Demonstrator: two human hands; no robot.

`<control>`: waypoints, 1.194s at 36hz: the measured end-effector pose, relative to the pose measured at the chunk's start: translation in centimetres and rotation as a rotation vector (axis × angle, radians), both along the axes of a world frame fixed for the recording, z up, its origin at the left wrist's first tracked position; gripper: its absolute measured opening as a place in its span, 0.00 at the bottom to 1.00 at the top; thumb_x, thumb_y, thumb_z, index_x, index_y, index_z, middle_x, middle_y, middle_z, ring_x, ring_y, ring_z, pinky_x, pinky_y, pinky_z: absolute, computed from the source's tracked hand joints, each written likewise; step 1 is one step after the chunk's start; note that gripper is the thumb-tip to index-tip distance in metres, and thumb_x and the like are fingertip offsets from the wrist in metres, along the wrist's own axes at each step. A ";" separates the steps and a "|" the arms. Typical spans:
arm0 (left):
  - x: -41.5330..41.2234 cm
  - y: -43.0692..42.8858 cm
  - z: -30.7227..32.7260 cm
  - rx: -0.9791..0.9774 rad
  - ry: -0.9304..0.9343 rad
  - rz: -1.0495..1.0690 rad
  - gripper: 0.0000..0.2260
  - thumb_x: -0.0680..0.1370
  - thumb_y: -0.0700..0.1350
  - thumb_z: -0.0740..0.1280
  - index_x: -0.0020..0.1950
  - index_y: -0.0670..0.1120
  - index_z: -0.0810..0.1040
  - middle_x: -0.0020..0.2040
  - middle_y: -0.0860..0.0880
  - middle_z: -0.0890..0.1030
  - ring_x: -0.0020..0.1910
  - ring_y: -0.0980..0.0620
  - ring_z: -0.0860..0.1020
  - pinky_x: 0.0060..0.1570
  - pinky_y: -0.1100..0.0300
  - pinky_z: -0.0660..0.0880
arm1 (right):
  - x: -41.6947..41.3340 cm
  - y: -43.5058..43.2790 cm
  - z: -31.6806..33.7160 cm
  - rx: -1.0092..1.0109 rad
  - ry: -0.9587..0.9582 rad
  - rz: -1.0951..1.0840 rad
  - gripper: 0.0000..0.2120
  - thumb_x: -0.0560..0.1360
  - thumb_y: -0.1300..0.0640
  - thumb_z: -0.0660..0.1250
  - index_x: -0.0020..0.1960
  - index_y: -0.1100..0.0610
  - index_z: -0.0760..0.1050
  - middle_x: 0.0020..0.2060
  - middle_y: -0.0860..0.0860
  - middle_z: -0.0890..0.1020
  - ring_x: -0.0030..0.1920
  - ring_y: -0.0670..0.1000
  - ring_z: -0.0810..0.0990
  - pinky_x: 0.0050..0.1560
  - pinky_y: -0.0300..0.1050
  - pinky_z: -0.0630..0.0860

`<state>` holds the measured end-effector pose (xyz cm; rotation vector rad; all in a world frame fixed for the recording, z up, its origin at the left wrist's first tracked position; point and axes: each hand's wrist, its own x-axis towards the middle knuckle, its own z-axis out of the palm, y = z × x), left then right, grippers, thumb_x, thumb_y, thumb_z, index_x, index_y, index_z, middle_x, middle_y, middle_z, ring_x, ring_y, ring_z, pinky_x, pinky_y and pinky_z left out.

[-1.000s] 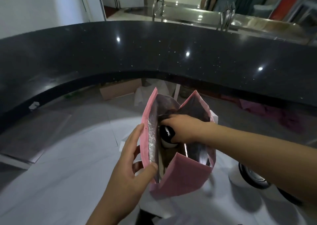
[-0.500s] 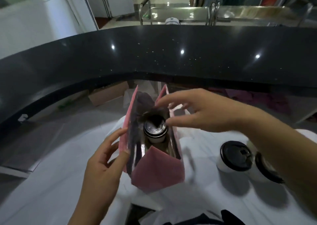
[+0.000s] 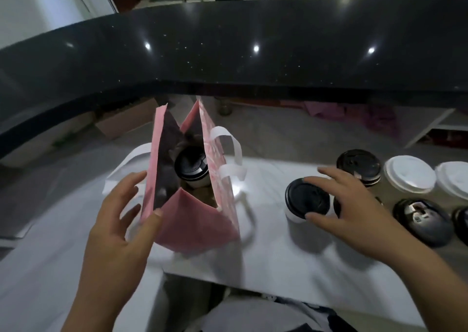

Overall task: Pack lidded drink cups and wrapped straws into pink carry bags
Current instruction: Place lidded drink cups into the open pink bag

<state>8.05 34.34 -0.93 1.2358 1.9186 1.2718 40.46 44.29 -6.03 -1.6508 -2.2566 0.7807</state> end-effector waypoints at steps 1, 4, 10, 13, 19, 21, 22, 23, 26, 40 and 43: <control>0.3 -0.2 -0.1 0.002 0.014 0.003 0.23 0.77 0.44 0.69 0.62 0.70 0.73 0.67 0.64 0.74 0.66 0.59 0.74 0.64 0.51 0.72 | 0.0 0.2 -0.2 -0.003 -0.033 0.033 0.32 0.70 0.46 0.75 0.73 0.43 0.69 0.74 0.47 0.64 0.75 0.49 0.58 0.74 0.43 0.55; 1.2 -1.1 -0.7 0.008 0.080 0.016 0.23 0.76 0.45 0.71 0.66 0.67 0.72 0.68 0.63 0.74 0.67 0.59 0.73 0.64 0.52 0.73 | 0.1 1.1 -1.2 -0.024 -0.134 0.126 0.36 0.70 0.40 0.72 0.75 0.38 0.62 0.76 0.47 0.61 0.77 0.52 0.56 0.76 0.51 0.55; 4.5 -3.8 -1.5 0.001 0.179 0.100 0.25 0.71 0.52 0.69 0.67 0.64 0.72 0.72 0.60 0.71 0.72 0.58 0.68 0.67 0.57 0.69 | 0.4 3.2 -2.8 -0.085 -0.220 0.239 0.37 0.71 0.41 0.71 0.76 0.36 0.58 0.77 0.48 0.58 0.77 0.53 0.54 0.75 0.54 0.57; 6.2 -5.5 -1.7 -0.042 0.227 0.168 0.27 0.70 0.48 0.69 0.67 0.68 0.70 0.73 0.66 0.67 0.72 0.65 0.66 0.66 0.53 0.67 | 0.4 4.1 -3.2 -0.141 -0.189 0.252 0.37 0.71 0.45 0.73 0.75 0.37 0.60 0.75 0.48 0.63 0.72 0.54 0.64 0.70 0.50 0.65; 8.3 -8.0 -1.3 -0.090 0.294 0.258 0.27 0.70 0.50 0.68 0.66 0.71 0.70 0.71 0.71 0.67 0.70 0.69 0.65 0.62 0.48 0.73 | 0.1 4.9 -3.1 -0.145 -0.190 0.299 0.35 0.69 0.48 0.73 0.72 0.38 0.64 0.68 0.46 0.67 0.63 0.54 0.71 0.62 0.49 0.71; 8.7 -8.4 -1.1 -0.075 0.312 0.263 0.27 0.70 0.50 0.68 0.67 0.69 0.70 0.69 0.70 0.69 0.70 0.69 0.65 0.61 0.61 0.70 | -0.3 5.1 -3.1 -0.136 -0.208 0.331 0.34 0.67 0.45 0.72 0.71 0.36 0.64 0.67 0.45 0.68 0.62 0.53 0.71 0.61 0.49 0.72; 8.8 -8.5 -1.1 -0.078 0.318 0.262 0.26 0.71 0.50 0.68 0.67 0.68 0.71 0.69 0.70 0.70 0.69 0.69 0.66 0.60 0.65 0.68 | -0.5 5.4 -3.1 -0.132 -0.210 0.350 0.34 0.66 0.44 0.71 0.71 0.36 0.64 0.66 0.44 0.68 0.62 0.53 0.71 0.60 0.50 0.73; 8.9 -8.5 -1.1 -0.088 0.326 0.258 0.25 0.71 0.51 0.68 0.68 0.67 0.71 0.68 0.71 0.69 0.70 0.69 0.66 0.60 0.67 0.66 | -0.7 5.7 -3.0 -0.129 -0.214 0.369 0.34 0.65 0.43 0.70 0.70 0.35 0.64 0.65 0.44 0.69 0.62 0.52 0.71 0.59 0.50 0.73; 9.4 -8.2 -1.4 -0.101 0.394 0.225 0.24 0.72 0.56 0.64 0.69 0.62 0.73 0.69 0.70 0.68 0.73 0.64 0.63 0.67 0.63 0.61 | -1.4 6.6 -2.6 -0.113 -0.240 0.409 0.33 0.68 0.44 0.72 0.70 0.36 0.65 0.63 0.45 0.69 0.61 0.52 0.70 0.58 0.47 0.71; 7.9 -0.6 4.4 -0.440 0.905 -0.069 0.26 0.79 0.50 0.58 0.78 0.60 0.58 0.77 0.59 0.63 0.76 0.52 0.57 0.76 0.49 0.55 | 0.4 6.4 -4.1 -0.194 -0.164 0.405 0.35 0.69 0.49 0.73 0.70 0.35 0.62 0.56 0.44 0.61 0.56 0.50 0.62 0.52 0.45 0.64; 7.0 1.6 4.8 -0.648 1.043 -0.115 0.31 0.80 0.54 0.60 0.80 0.59 0.49 0.79 0.56 0.58 0.79 0.48 0.52 0.77 0.46 0.50 | 0.9 6.1 -3.8 -0.168 -0.197 0.418 0.35 0.69 0.47 0.72 0.72 0.35 0.60 0.57 0.45 0.61 0.55 0.51 0.64 0.53 0.44 0.67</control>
